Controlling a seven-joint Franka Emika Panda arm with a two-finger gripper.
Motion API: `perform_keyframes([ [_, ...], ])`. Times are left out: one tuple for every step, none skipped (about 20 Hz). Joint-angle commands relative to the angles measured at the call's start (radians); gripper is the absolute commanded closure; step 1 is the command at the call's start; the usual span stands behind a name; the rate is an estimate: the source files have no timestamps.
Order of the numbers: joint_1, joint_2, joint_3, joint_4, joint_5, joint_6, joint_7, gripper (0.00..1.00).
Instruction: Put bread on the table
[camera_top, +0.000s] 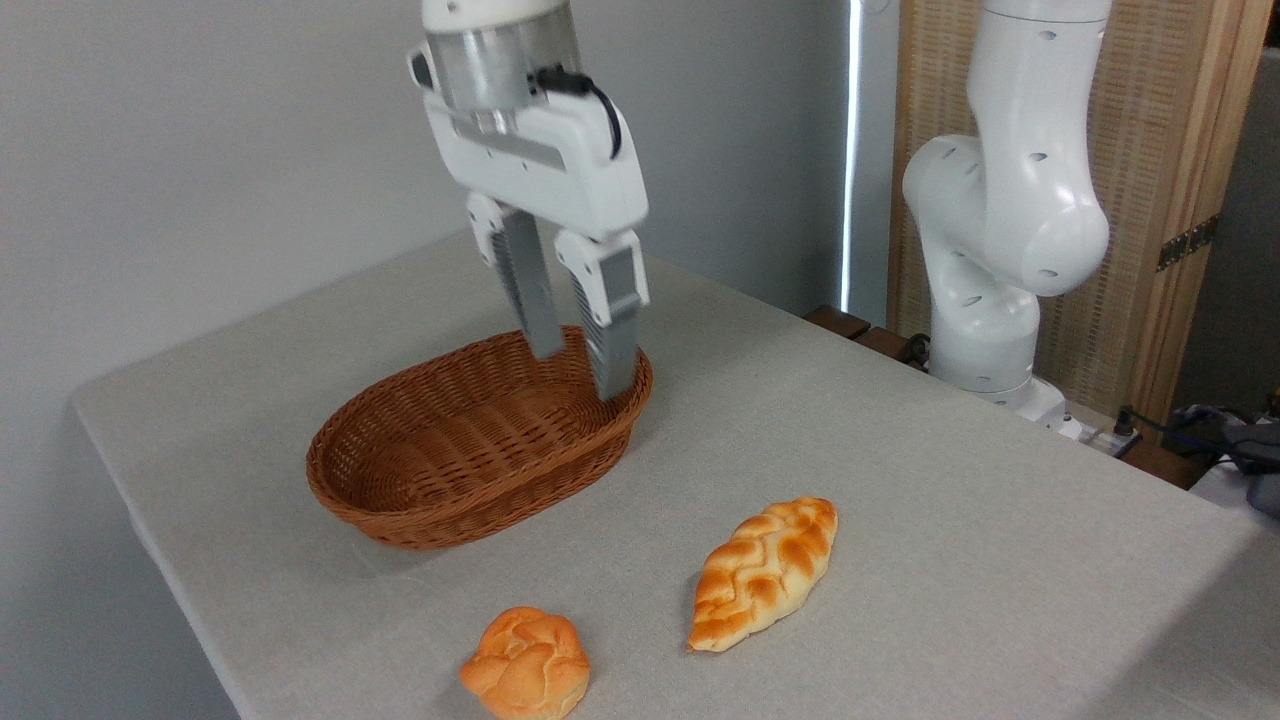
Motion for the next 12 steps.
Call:
perform_keyframes([
  [0.004,0.115,0.036,0.221,-0.096,-0.100,-0.007,0.00],
  [0.004,0.134,0.038,0.251,-0.107,-0.105,-0.007,0.00],
  [0.005,0.137,0.037,0.254,-0.109,-0.102,-0.005,0.00],
  [0.005,0.137,0.035,0.254,-0.109,-0.101,-0.005,0.00],
  [0.007,0.136,0.027,0.254,-0.109,-0.102,-0.001,0.00],
  [0.016,0.134,0.020,0.248,-0.109,-0.102,0.002,0.00],
  [0.049,0.136,-0.018,0.248,-0.109,-0.102,0.004,0.00],
  [0.095,0.140,-0.070,0.248,-0.109,-0.098,0.007,0.00],
  [0.132,0.142,-0.104,0.247,-0.106,-0.095,0.008,0.00],
  [0.149,0.140,-0.132,0.244,-0.106,-0.096,0.008,0.00],
  [0.165,0.139,-0.153,0.234,-0.101,-0.096,0.010,0.00],
  [0.181,0.136,-0.187,0.221,-0.092,-0.093,0.008,0.00],
])
